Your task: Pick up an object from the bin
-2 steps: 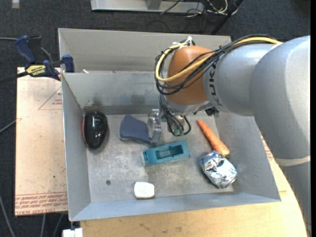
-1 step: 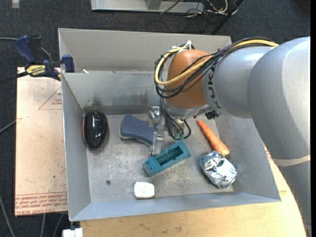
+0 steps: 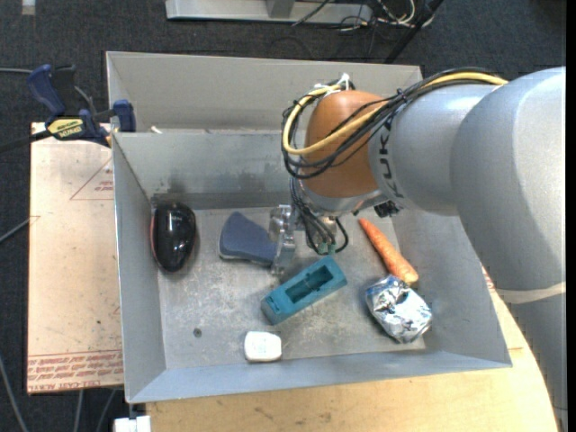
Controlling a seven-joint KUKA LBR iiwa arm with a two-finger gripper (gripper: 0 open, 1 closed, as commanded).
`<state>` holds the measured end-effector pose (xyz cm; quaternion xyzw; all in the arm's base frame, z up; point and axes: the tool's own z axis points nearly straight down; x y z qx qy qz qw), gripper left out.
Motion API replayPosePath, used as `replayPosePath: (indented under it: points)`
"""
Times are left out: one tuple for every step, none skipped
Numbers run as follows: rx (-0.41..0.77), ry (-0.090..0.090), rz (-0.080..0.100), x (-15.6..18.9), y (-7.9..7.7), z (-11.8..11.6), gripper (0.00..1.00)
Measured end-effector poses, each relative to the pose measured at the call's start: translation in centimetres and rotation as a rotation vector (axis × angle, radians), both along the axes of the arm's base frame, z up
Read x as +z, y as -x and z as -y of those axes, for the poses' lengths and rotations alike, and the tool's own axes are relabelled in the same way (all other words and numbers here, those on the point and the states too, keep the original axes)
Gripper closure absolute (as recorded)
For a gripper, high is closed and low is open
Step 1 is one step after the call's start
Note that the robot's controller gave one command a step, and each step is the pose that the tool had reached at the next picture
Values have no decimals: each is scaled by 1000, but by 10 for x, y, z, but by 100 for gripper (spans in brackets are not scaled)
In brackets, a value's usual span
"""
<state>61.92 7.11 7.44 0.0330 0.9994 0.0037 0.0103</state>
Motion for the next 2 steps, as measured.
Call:
replayPosePath:
  points:
    - [0, 0, 0, 0, 0, 0, 100]
    - [40, 0, 9, 165, 5, 1, 100]
